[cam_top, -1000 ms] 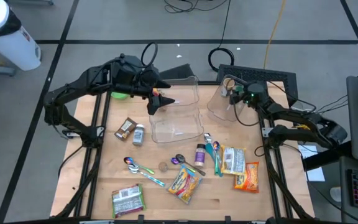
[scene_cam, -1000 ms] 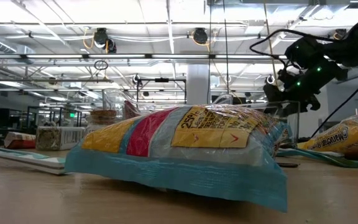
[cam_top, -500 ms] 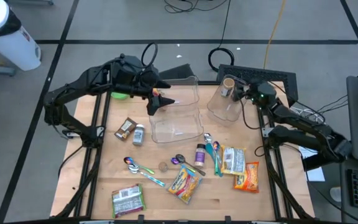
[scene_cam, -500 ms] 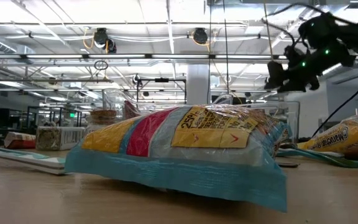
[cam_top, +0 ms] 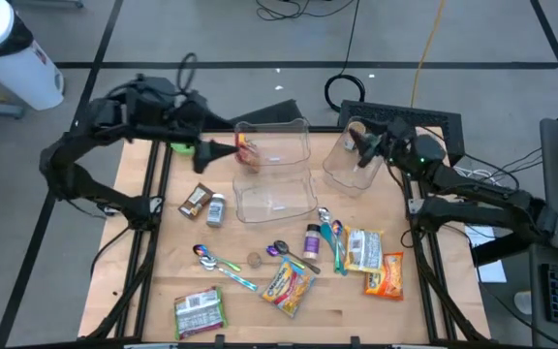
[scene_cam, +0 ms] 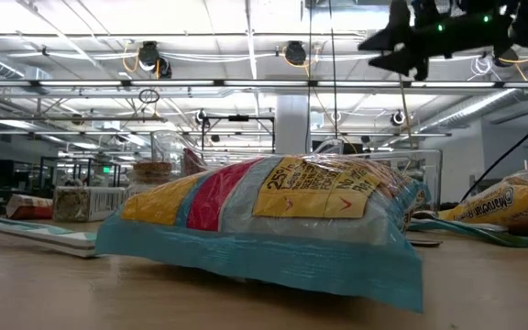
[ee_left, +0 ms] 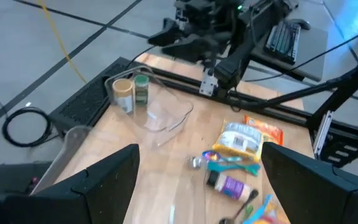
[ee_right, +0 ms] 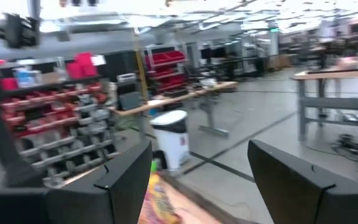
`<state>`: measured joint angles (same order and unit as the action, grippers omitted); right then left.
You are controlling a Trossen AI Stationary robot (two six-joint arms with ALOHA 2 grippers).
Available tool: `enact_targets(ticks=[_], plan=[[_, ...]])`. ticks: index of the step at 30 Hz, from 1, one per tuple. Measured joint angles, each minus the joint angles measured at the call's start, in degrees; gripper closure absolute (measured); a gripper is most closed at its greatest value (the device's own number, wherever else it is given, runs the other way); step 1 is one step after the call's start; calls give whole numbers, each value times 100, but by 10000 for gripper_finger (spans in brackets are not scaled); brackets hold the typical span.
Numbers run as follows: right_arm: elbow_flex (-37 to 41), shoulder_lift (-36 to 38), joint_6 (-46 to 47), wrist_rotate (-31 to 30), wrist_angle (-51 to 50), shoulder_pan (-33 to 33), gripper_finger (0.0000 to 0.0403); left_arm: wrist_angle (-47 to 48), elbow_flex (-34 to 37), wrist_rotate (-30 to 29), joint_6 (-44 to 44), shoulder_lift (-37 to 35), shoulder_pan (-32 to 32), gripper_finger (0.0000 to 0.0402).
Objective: Pick & Place Food Item
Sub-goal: Put the orange seasoning pack into the top right transparent bin
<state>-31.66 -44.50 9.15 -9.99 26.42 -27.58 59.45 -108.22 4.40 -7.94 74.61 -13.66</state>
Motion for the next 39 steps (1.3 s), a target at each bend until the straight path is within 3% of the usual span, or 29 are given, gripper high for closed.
enact_targets(ticks=[11, 15, 23, 30, 35, 39], plan=[[-1354, -1506, -431, -814, 518, 1976, 145, 1468, 2, -318, 34, -641, -19, 57], [-1757, -2303, -235, -802, 1280, 2347, 145, 1257, 312, -197, 60, -900, -15, 57], [-2236, -3618, 322, -806, 2297, 2741, 145, -23, 2229, 419, -239, -1763, -14, 57], [-2286, -4361, 1912, -799, 2707, 2785, 145, -1007, 3916, 1338, -691, -2425, -4, 57], [-2287, -4675, 2656, -798, 2907, 2781, 145, -1422, 4948, 1358, -1023, -2841, 29, 57], [-2284, -4829, 2902, -799, 3023, 2778, 145, -2267, 5783, 1360, -1557, -3103, 29, 57]])
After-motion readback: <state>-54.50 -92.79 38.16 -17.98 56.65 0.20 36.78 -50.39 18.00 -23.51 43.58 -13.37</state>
